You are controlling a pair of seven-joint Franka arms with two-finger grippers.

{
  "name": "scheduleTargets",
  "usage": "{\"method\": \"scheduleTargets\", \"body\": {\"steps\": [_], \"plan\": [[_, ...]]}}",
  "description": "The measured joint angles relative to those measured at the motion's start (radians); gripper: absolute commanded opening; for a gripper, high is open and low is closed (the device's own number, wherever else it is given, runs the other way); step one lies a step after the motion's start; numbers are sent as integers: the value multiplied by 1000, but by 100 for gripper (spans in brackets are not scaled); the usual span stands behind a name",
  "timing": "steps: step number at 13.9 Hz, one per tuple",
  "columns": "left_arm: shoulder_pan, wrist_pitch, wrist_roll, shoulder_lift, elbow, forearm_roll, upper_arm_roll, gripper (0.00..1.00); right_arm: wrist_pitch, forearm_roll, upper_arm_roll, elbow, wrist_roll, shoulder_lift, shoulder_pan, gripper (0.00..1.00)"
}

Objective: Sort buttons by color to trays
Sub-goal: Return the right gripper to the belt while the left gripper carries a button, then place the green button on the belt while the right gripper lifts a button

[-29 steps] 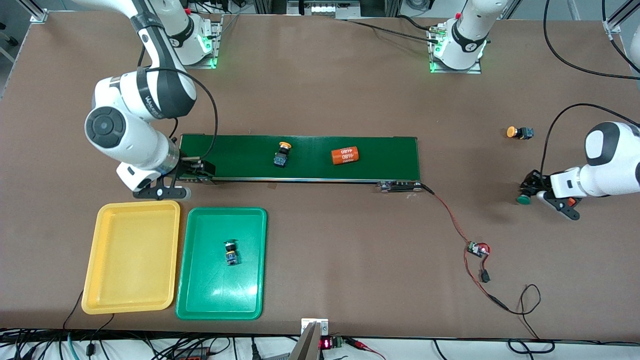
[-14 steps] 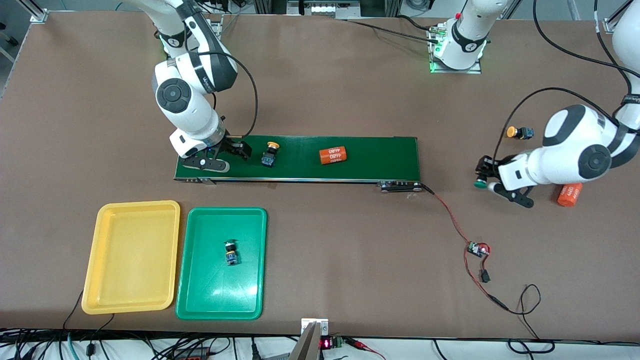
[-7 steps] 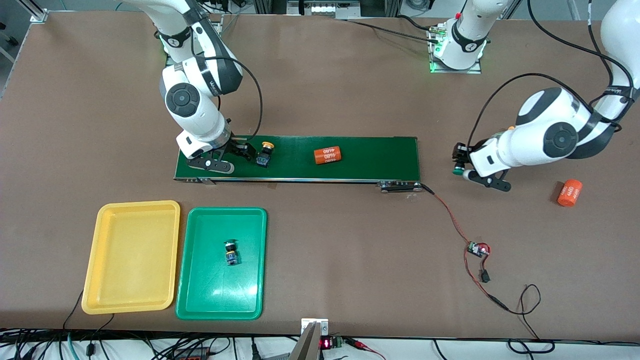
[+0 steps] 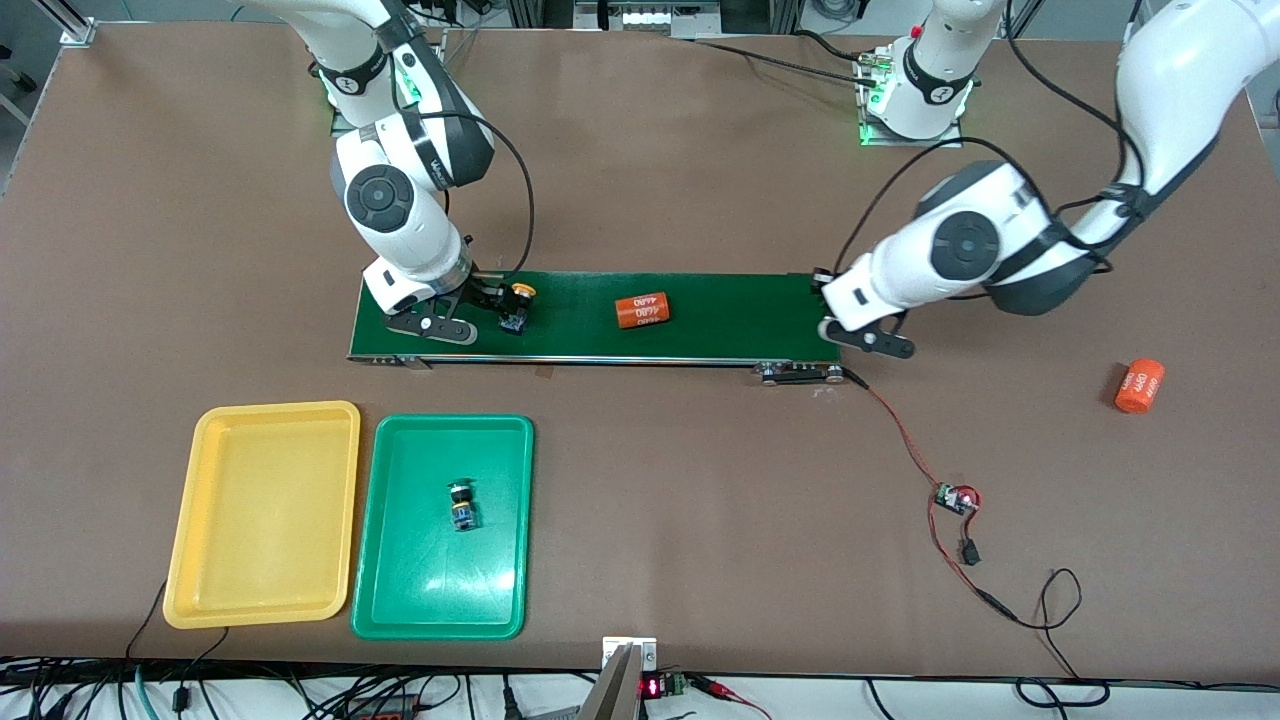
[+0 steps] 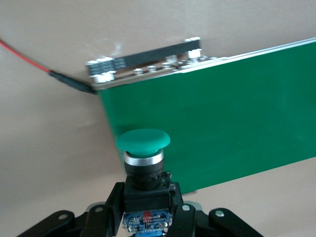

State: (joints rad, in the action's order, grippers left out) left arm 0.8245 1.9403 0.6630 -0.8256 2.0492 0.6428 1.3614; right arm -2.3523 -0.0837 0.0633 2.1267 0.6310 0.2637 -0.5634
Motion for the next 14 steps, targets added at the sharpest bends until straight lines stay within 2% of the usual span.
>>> {"method": "scheduleTargets", "body": {"steps": [4,5,7,8,9,10,12,14], "plan": [[-100,58,54,1,-9,44,-91,2,-10,4,0,0,-4,21,-13,100],[-118,72,63,1,-10,44,-107,14,-12,5,0,0,-13,22,-13,100],[-161,97,79,1,-22,44,-140,100,-13,5,0,0,-41,28,-13,100],[-183,100,86,1,-34,44,-156,100,-15,5,1,0,-48,31,-13,100],[-199,100,96,1,-46,44,-167,100,-16,5,1,0,-51,33,-13,92],[-206,100,99,1,-57,44,-170,100,-18,6,1,0,-57,35,-13,81],[-207,100,99,3,-83,44,-169,100,-25,7,2,0,-87,40,-13,48],[-201,79,99,5,-126,44,-158,100,-31,7,2,0,-111,48,-13,26]]}}
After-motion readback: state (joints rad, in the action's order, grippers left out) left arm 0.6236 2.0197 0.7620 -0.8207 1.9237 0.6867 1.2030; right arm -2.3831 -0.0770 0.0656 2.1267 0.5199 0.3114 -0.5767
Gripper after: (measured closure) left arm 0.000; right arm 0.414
